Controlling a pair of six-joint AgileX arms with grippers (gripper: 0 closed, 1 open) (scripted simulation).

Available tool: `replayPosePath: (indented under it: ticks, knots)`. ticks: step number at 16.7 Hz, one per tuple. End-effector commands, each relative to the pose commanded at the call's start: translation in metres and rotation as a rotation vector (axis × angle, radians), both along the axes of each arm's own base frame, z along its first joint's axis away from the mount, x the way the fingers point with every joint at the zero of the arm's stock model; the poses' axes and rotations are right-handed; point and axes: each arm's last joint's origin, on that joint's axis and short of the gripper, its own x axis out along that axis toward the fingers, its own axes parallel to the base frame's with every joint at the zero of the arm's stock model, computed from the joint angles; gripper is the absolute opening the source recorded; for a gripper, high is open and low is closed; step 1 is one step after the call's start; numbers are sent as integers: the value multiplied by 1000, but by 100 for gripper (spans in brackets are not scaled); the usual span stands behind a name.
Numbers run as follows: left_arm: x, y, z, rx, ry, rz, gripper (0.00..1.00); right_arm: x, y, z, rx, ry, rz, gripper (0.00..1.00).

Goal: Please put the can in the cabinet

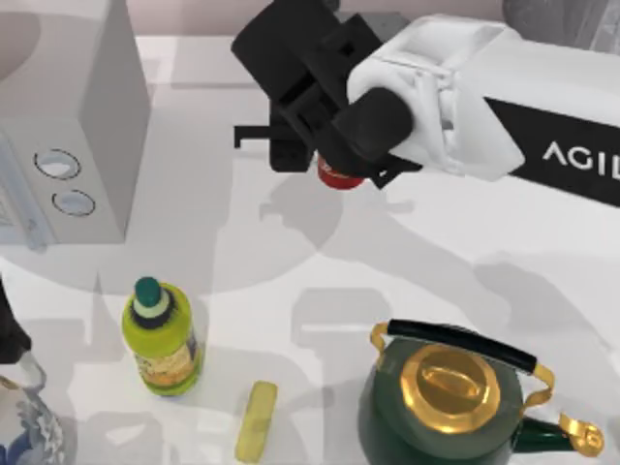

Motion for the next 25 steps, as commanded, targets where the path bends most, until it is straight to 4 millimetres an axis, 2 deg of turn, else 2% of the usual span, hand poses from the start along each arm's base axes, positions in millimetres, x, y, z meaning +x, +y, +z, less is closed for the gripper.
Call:
replayPosePath:
  ticks: [5,8,10,13,15,17,19,21,23,25]
  knots:
    - [0,0,0,0,0,0,100,-2,0,0,2,0,7,0]
    - [0,0,0,0,0,0,100,-8,-21,15,22,-18,38,0]
    - [0,0,0,0,0,0,100,-17,-46,31,54,-48,67,0]
    - [0,0,0,0,0,0,100,-38,-97,61,132,-146,113,0]
    - [0,0,0,0,0,0,100,-61,-139,79,187,-248,137,0]
    - [0,0,0,0,0,0,100,-90,-182,83,221,-358,152,0]
    - [0,0,0,0,0,0,100,-123,-222,69,225,-464,155,0]
    - [0,0,0,0,0,0,100,-152,-252,40,204,-560,144,0]
    - [0,0,0,0,0,0,100,-173,-273,4,163,-640,122,0]
    - [0,0,0,0,0,0,100,-185,-286,-31,111,-703,92,0]
